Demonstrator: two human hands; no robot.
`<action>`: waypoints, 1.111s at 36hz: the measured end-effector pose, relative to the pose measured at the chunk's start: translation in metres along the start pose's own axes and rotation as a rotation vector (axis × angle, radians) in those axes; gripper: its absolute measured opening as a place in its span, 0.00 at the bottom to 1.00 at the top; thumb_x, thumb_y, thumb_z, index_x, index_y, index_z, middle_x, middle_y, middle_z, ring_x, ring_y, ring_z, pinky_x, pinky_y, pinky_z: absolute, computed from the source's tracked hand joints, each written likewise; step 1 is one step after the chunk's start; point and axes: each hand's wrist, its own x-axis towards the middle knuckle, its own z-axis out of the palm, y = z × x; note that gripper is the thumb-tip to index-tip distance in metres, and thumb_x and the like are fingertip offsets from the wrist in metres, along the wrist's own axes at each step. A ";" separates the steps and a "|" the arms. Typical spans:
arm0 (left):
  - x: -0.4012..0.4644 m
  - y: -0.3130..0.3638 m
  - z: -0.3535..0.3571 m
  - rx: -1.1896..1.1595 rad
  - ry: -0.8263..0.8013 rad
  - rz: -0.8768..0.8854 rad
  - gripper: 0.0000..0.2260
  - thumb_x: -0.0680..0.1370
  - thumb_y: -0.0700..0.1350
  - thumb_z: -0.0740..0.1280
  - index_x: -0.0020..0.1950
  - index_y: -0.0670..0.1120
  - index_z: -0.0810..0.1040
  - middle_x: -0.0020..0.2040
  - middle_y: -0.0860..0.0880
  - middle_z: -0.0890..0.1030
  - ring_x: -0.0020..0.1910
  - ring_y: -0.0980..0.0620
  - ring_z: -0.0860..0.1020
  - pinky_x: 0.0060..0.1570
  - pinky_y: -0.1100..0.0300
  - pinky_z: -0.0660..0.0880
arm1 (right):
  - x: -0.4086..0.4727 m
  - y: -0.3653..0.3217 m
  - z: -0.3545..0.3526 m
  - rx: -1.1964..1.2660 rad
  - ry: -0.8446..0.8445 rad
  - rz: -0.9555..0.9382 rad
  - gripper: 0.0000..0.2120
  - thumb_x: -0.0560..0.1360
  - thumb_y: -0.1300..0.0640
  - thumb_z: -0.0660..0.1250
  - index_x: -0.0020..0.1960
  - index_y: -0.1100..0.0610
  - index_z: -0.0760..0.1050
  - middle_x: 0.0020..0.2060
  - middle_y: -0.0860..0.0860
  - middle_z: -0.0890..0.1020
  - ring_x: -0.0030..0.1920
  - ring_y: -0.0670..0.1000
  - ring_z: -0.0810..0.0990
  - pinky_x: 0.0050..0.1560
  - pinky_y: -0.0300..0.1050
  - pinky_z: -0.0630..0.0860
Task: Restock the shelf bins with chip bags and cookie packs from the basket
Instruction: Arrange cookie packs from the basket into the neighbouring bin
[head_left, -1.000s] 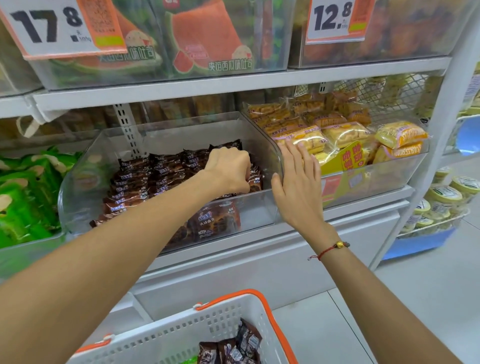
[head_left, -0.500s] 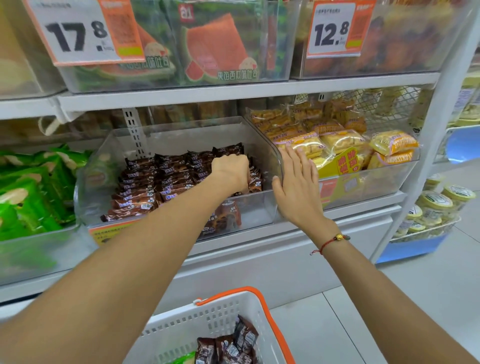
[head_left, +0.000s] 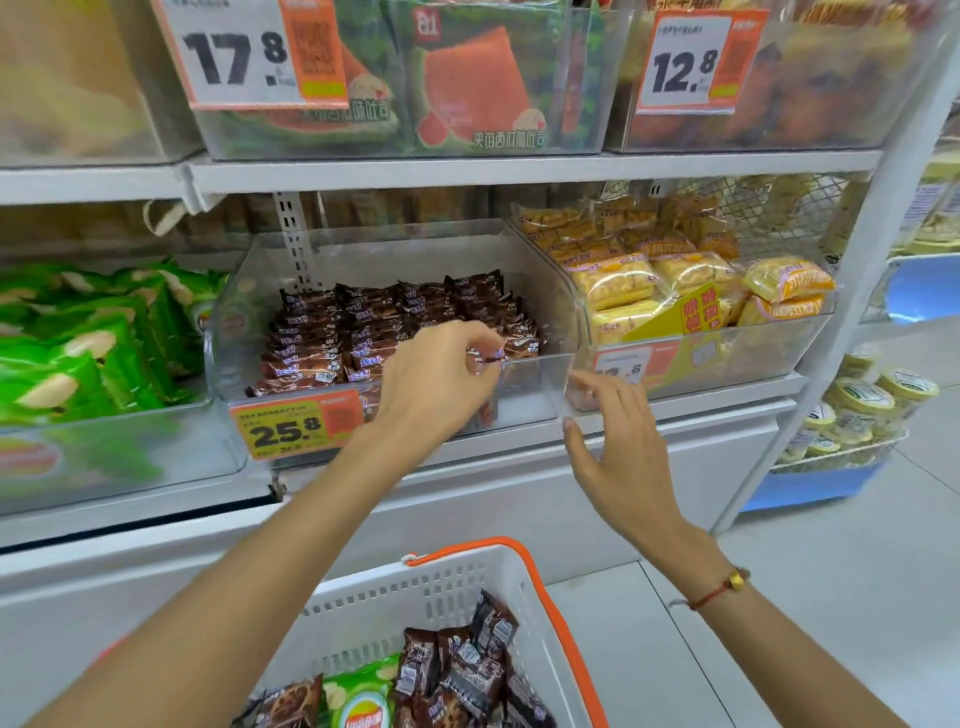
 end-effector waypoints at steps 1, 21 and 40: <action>-0.010 -0.005 0.002 -0.027 -0.010 -0.015 0.09 0.74 0.49 0.68 0.53 0.59 0.81 0.45 0.60 0.82 0.48 0.57 0.79 0.48 0.57 0.76 | -0.012 -0.001 0.002 0.013 -0.016 0.012 0.18 0.75 0.58 0.63 0.65 0.55 0.71 0.53 0.49 0.76 0.55 0.48 0.71 0.54 0.40 0.69; -0.191 -0.168 0.178 -0.127 -0.626 -0.647 0.12 0.78 0.44 0.66 0.61 0.49 0.79 0.60 0.50 0.81 0.58 0.50 0.78 0.58 0.57 0.74 | -0.159 -0.001 0.103 -0.112 -1.070 0.164 0.19 0.77 0.65 0.59 0.67 0.57 0.70 0.66 0.53 0.73 0.67 0.55 0.69 0.62 0.47 0.69; -0.205 -0.211 0.225 0.069 -0.731 -0.736 0.17 0.77 0.43 0.66 0.64 0.47 0.67 0.64 0.47 0.73 0.59 0.45 0.76 0.55 0.53 0.73 | -0.211 0.012 0.193 -0.476 -1.357 -0.109 0.32 0.69 0.69 0.70 0.69 0.62 0.60 0.63 0.61 0.70 0.64 0.59 0.68 0.58 0.51 0.72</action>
